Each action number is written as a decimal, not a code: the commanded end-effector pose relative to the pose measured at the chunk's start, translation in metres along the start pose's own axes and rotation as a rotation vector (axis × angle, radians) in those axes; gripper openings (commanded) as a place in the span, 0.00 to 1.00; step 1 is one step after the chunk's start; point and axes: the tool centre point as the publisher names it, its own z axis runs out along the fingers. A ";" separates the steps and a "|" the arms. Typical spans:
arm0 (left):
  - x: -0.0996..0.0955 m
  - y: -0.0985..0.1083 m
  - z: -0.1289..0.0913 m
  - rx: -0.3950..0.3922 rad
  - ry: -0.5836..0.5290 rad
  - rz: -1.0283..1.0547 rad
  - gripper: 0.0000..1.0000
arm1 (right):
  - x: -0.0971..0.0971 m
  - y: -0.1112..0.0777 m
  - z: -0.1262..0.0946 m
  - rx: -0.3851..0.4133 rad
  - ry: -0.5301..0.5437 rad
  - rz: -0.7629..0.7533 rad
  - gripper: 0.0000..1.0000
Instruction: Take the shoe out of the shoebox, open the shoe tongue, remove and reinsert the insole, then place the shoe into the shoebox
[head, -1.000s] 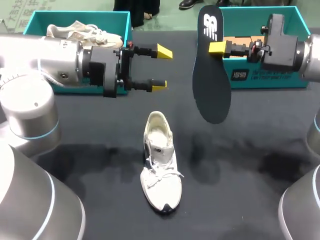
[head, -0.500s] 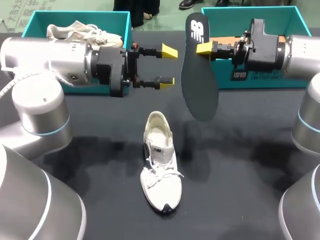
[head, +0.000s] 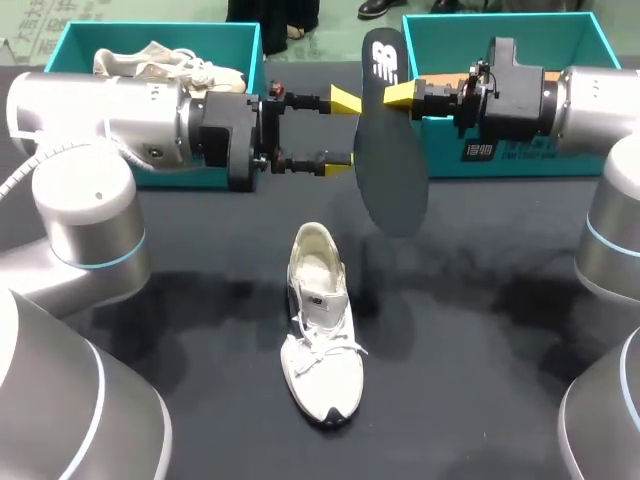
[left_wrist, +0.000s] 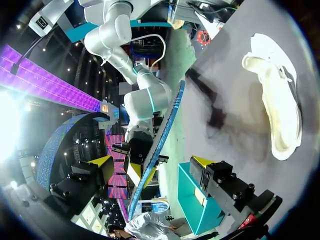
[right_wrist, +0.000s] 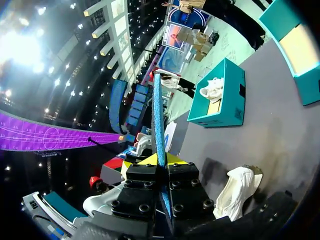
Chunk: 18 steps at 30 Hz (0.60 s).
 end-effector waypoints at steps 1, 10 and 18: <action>0.003 0.005 0.006 -0.010 -0.014 0.004 1.00 | -0.001 0.001 0.002 0.006 -0.033 0.057 0.00; 0.010 0.013 0.013 -0.022 -0.021 0.005 1.00 | -0.017 0.003 0.009 0.001 -0.055 0.150 0.00; 0.014 0.018 0.019 -0.017 -0.009 0.007 0.74 | -0.030 0.021 0.024 0.038 -0.038 0.179 0.00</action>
